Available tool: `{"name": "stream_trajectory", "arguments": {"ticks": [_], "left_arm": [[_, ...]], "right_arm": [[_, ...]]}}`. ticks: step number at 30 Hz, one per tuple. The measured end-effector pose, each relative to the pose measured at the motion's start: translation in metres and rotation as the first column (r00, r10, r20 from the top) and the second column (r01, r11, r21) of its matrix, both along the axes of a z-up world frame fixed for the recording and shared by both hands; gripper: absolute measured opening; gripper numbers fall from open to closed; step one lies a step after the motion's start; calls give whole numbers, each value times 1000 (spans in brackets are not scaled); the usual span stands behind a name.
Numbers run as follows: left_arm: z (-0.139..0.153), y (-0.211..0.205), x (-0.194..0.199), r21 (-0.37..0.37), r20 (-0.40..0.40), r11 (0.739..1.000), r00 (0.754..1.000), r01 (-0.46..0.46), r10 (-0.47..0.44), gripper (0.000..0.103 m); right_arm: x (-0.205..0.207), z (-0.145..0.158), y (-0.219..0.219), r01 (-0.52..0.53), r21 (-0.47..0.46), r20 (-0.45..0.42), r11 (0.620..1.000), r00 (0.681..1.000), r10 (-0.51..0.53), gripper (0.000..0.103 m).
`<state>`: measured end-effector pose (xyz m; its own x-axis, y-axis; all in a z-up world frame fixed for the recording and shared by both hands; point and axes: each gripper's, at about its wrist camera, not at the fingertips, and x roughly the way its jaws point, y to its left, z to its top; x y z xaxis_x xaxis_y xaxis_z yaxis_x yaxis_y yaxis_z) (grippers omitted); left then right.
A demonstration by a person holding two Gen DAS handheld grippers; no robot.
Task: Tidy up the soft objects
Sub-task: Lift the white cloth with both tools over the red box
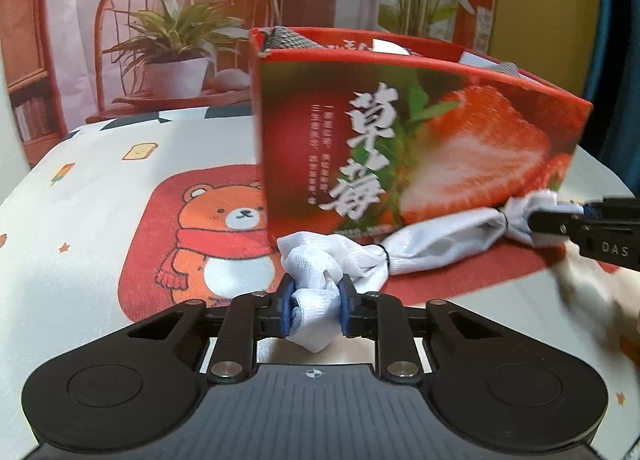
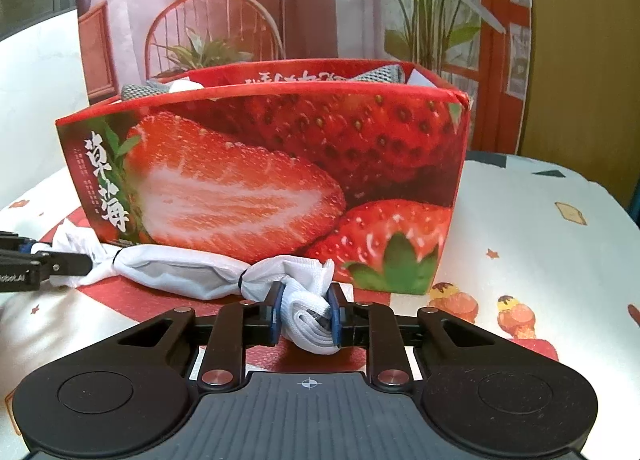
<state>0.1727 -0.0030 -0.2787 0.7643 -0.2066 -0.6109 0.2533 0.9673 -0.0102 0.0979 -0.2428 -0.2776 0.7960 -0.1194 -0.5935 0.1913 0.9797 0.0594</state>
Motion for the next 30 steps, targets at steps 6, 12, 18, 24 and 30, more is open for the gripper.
{"name": "stream_trajectory", "arguments": {"ticks": [6, 12, 18, 24, 30], "left_arm": [[11, 7, -18, -22, 31, 1000, 1000, -5, 5, 19], [37, 8, -42, -44, 140, 999, 990, -3, 9, 19], [68, 7, -64, -60, 236, 998, 972, 13, 1, 19], [105, 6, -57, -99, 276, 995, 961, 19, 9, 19], [136, 2, -22, -123, 230, 991, 973, 49, -19, 19]], "right_arm": [[-16, 12, 29, -49, -133, 73, 990, 996, 59, 19], [-44, 36, 39, -50, -132, 172, 990, 982, 73, 19], [-63, 62, 38, -37, -119, 247, 992, 967, 65, 19], [-66, 96, 31, -28, -142, 319, 989, 945, 72, 19], [-39, 133, 13, -45, -166, 325, 985, 940, 98, 19]]}}
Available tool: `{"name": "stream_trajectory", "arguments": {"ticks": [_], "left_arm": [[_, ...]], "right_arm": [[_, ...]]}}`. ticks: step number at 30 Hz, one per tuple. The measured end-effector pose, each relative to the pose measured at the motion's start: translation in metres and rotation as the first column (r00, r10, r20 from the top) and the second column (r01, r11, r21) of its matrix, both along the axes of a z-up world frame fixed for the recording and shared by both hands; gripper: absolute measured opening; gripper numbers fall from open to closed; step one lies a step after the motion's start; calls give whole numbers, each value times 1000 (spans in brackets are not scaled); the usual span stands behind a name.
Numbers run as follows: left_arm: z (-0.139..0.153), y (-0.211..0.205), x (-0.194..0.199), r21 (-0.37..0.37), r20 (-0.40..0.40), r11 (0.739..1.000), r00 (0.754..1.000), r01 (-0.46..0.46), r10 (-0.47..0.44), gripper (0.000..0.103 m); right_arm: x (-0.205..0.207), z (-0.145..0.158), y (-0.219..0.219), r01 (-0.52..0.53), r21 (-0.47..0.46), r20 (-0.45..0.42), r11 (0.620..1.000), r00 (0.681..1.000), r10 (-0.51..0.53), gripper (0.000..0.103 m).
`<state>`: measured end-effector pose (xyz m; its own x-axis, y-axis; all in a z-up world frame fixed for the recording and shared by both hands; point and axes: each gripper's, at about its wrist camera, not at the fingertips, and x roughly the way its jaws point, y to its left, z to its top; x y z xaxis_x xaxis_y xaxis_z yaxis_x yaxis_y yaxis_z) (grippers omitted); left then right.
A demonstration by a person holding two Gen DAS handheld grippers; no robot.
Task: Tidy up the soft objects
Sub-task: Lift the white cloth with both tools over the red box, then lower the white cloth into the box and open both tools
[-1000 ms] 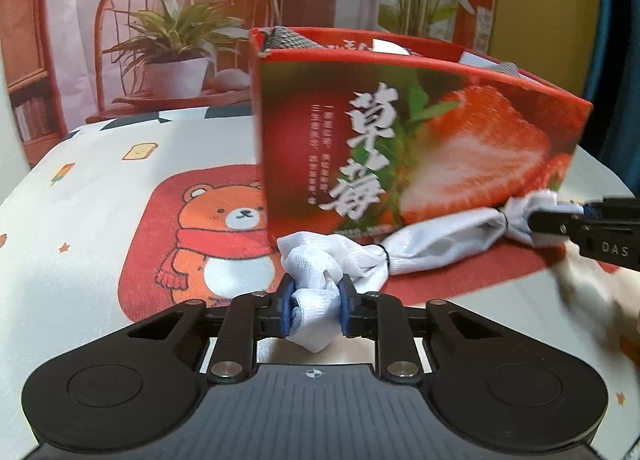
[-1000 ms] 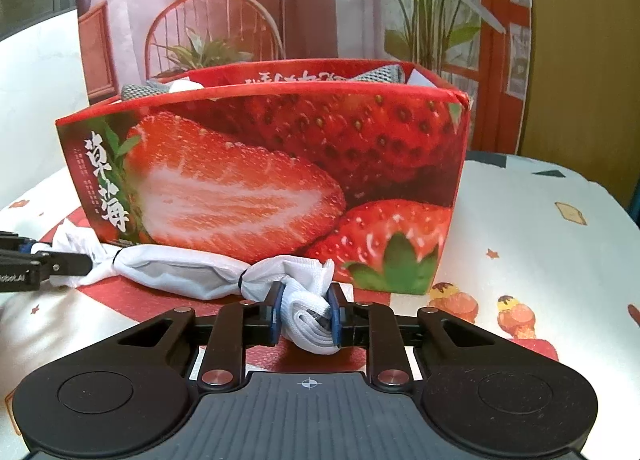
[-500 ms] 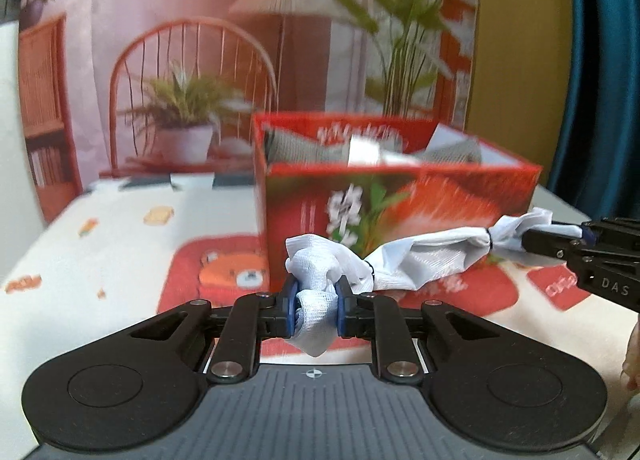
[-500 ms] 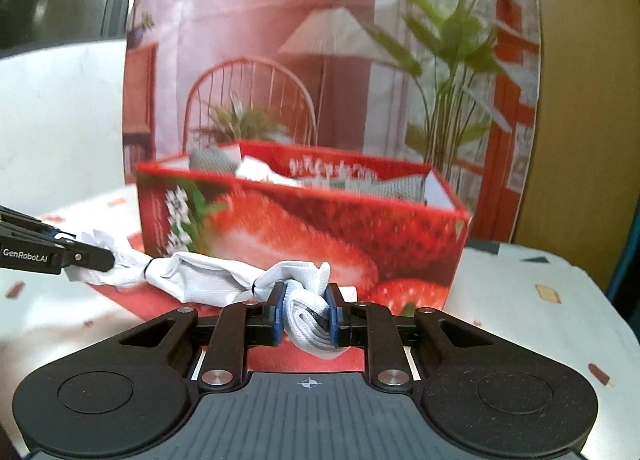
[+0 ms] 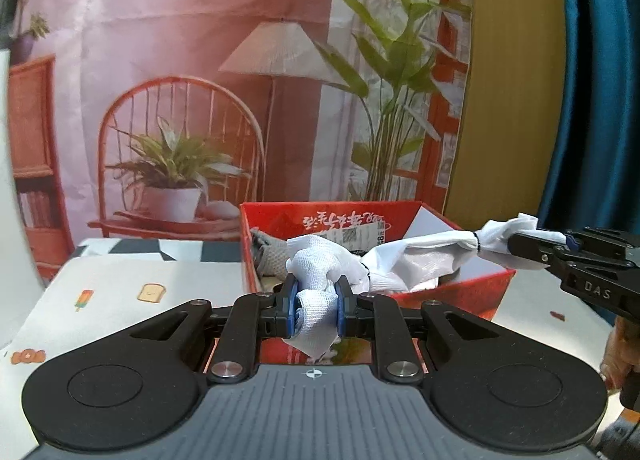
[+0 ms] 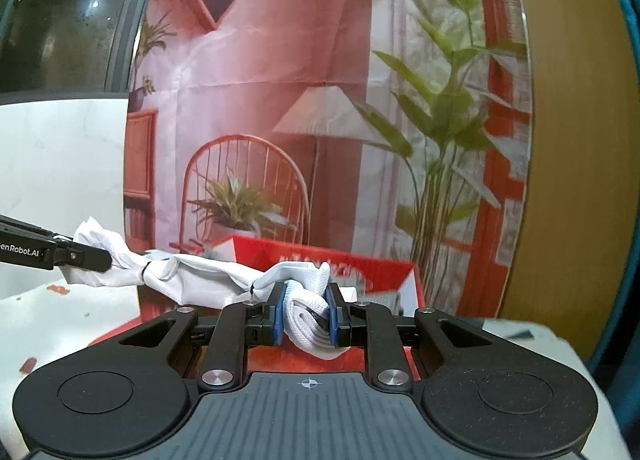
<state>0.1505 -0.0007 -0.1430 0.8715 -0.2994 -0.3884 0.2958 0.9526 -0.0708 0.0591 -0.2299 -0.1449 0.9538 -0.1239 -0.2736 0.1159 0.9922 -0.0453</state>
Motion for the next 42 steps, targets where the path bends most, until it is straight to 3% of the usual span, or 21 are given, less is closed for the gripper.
{"name": "stream_trajectory", "arguments": {"ticks": [4, 9, 15, 27, 37, 42], "left_arm": [[7, 3, 33, -36, -88, 999, 996, 18, -21, 19], [4, -5, 71, 18, -178, 999, 983, 48, -44, 19], [-6, -19, 105, 66, -289, 994, 955, 91, -68, 19], [-24, -34, 144, 118, -346, 990, 938, 75, -30, 19], [-39, -36, 158, 81, -365, 996, 931, 44, -11, 19], [-43, -33, 155, 62, -351, 997, 936, 37, -13, 20]], "right_arm": [[30, 14, -21, -7, 32, -60, 999, 998, 9, 19], [65, 13, -41, -2, 120, -191, 993, 981, 25, 19], [96, 1, -59, 26, 245, -347, 969, 936, 62, 19], [151, -31, -66, 83, 230, -521, 970, 852, 51, 19], [162, -53, -74, 150, 251, -554, 956, 832, 15, 19], [162, -57, -72, 148, 251, -539, 957, 842, 11, 23]]}}
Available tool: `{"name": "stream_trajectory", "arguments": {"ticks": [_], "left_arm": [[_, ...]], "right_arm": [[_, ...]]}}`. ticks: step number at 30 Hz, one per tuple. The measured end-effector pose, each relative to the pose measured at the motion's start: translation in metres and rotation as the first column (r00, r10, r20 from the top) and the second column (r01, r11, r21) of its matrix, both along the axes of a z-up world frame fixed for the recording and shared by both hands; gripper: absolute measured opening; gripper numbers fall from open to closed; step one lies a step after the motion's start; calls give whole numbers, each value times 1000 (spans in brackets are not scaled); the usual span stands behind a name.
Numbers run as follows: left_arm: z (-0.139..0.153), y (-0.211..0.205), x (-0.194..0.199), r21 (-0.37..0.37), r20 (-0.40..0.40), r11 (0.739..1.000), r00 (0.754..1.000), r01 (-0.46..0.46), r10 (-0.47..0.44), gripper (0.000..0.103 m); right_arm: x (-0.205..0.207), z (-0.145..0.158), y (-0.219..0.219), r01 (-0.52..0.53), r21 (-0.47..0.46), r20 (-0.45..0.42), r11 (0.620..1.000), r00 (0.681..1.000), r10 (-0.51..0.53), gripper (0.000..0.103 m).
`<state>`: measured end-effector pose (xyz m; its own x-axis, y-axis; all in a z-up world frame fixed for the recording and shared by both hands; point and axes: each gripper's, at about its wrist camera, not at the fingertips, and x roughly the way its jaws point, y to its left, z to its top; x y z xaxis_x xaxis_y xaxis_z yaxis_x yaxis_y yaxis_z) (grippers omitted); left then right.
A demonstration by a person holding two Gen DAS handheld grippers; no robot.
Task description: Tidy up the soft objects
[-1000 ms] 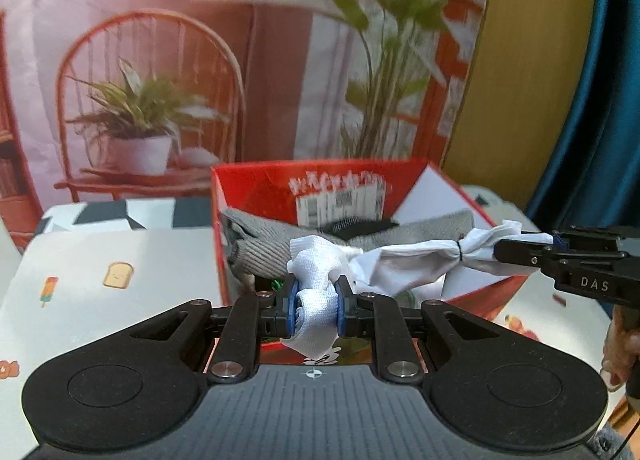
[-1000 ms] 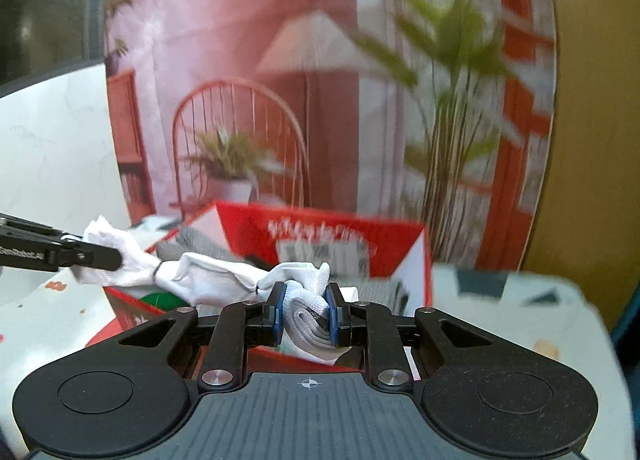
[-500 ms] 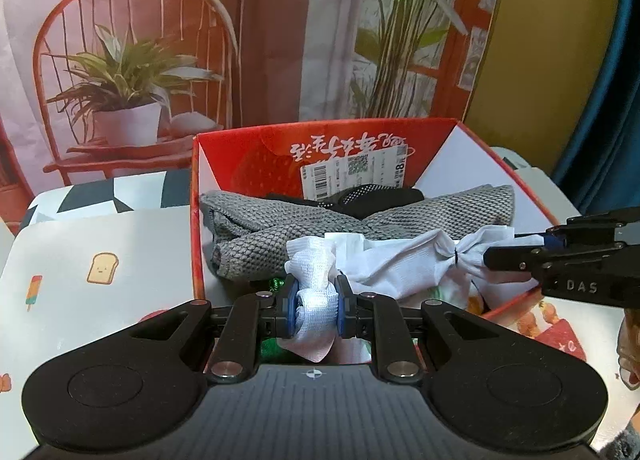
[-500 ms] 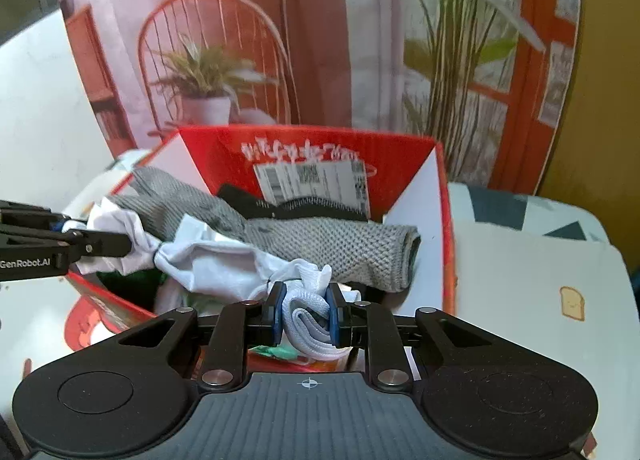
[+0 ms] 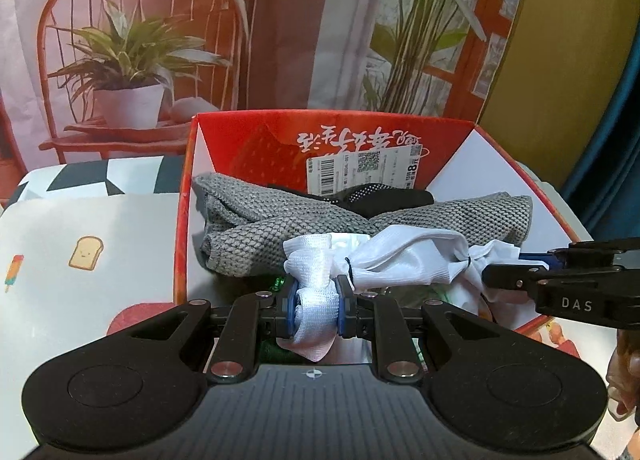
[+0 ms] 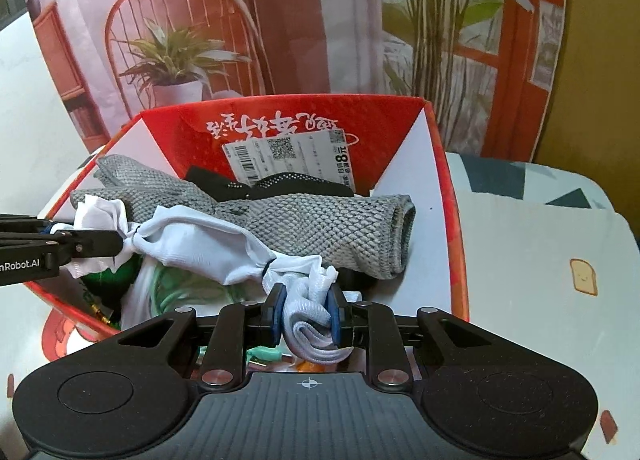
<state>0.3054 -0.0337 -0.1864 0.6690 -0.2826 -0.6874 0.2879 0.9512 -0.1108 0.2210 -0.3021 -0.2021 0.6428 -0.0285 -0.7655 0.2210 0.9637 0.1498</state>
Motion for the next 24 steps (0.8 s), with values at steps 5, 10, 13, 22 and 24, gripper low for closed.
{"name": "stream_trajectory", "arguments": {"ticks": [5, 10, 13, 22, 24], "left_arm": [[8, 7, -8, -52, 36, 998, 999, 28, -27, 56], [23, 14, -25, -95, 127, 995, 992, 35, -23, 77], [31, 15, -36, -102, 168, 995, 986, 23, -5, 92], [40, 8, -65, -1, 217, 1000, 976, 8, -8, 103], [38, 9, -70, 16, 211, 1000, 977, -5, 1, 103]], "right_arm": [[-7, 5, 4, -5, -17, 40, 1000, 999, 5, 33], [-22, 19, 11, -24, -76, 134, 997, 990, 34, 51], [-31, 28, 12, -8, -86, 185, 996, 982, 24, 61], [-56, 45, 15, 50, -102, 287, 994, 958, -19, 102], [-59, 44, 15, 59, -86, 281, 995, 959, -33, 103]]}}
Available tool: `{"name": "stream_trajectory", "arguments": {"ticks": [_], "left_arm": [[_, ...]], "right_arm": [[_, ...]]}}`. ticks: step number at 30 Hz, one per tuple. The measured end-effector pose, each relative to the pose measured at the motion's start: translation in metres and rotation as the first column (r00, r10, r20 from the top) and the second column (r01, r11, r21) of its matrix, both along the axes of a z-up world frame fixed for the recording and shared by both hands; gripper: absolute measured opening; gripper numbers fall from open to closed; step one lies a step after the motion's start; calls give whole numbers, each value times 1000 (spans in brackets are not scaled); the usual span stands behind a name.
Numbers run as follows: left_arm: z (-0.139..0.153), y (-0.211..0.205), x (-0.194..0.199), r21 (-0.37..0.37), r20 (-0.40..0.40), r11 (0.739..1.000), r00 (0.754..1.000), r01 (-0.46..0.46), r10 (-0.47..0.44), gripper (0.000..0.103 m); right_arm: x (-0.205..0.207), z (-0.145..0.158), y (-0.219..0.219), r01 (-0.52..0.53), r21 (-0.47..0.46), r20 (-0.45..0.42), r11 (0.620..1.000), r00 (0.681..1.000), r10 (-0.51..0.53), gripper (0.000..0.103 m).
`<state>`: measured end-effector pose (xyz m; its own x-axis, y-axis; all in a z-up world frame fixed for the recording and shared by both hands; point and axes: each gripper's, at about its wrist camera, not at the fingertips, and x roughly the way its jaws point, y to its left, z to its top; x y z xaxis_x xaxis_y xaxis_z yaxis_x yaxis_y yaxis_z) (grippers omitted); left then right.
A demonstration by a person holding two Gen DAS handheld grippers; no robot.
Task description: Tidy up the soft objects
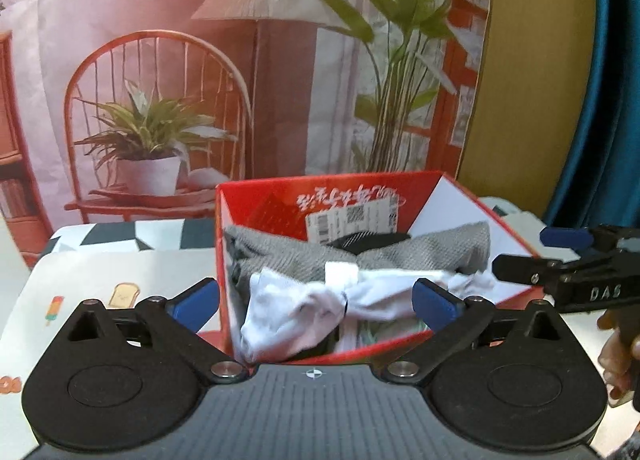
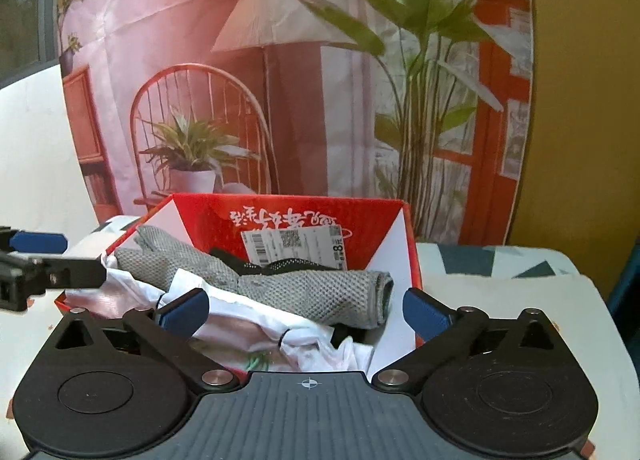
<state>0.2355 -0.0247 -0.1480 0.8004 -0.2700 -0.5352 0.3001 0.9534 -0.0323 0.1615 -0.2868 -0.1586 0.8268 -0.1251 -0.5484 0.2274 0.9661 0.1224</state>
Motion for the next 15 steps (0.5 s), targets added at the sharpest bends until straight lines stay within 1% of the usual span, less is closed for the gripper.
{"name": "stream_trajectory", "arguments": {"ticks": [2, 4, 10, 15], "left_arm": [[-1, 0, -4, 14, -4, 1000, 1000, -16, 16, 103], [-2, 1, -9, 18, -3, 1000, 1000, -12, 12, 103], [0, 6, -19, -14, -5, 999, 999, -36, 36, 103], [1, 5, -20, 27, -13, 994, 995, -103, 103, 103]], "right_arm": [[-3, -2, 0, 11, 17, -6, 1000, 1000, -11, 103], [-6, -3, 1, 20, 29, -9, 999, 1000, -19, 103], [-14, -4, 5, 47, 47, -19, 998, 999, -46, 103], [-17, -6, 7, 72, 65, -30, 995, 997, -71, 103]]}}
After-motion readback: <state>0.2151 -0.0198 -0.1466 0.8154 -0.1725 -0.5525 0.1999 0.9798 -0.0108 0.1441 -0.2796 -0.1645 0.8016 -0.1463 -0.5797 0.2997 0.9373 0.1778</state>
